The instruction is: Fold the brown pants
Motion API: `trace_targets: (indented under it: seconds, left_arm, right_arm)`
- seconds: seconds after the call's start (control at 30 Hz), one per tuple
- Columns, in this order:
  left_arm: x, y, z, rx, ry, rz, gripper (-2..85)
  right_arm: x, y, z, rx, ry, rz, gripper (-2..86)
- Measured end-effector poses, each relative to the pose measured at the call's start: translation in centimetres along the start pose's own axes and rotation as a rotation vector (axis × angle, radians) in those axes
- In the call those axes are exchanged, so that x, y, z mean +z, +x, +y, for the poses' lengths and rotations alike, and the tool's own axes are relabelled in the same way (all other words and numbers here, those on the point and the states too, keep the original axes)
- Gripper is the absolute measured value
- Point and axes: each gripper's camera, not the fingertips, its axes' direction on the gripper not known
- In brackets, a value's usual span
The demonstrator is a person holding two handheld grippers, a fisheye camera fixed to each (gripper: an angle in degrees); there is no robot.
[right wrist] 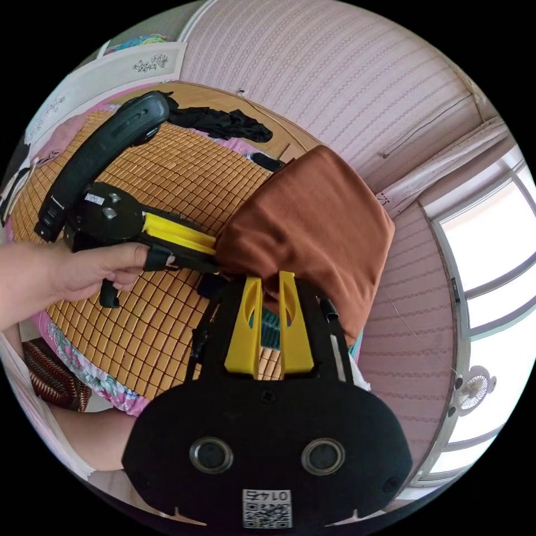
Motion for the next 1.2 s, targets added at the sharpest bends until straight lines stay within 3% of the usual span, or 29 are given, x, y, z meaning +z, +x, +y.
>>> trace_targets:
  seconds: [0.17,0.4,0.67,1.0,1.1,1.2]
  left_arm:
    - [-4.0,1.9,0.4,0.082,0.031,-0.059,0.7]
    - [-18.7,3.1,3.0,0.174,0.229,0.003,-0.7]
    - [-40.3,-3.3,11.6,0.089,0.470,0.009,-0.8]
    - [-69.8,-11.9,27.4,0.019,0.701,-0.228,-0.7]
    - [-76.0,-11.1,29.5,0.086,0.704,-0.292,-0.6]
    - [-76.6,-9.8,30.5,0.203,0.582,-0.270,-0.1]
  right_arm:
    - [-4.4,0.0,0.3,0.008,0.049,0.052,3.1]
    - [-14.1,-3.0,-1.4,-0.024,0.164,0.145,1.8]
    - [-27.3,-12.4,-6.4,-0.110,0.408,-0.035,1.2]
    - [-38.0,-25.0,-12.1,-0.106,0.777,-0.450,1.3]
    - [-37.7,-25.6,-10.8,0.000,0.846,-0.599,1.5]
    - [-33.5,-26.5,-7.0,0.110,0.792,-0.692,1.9]
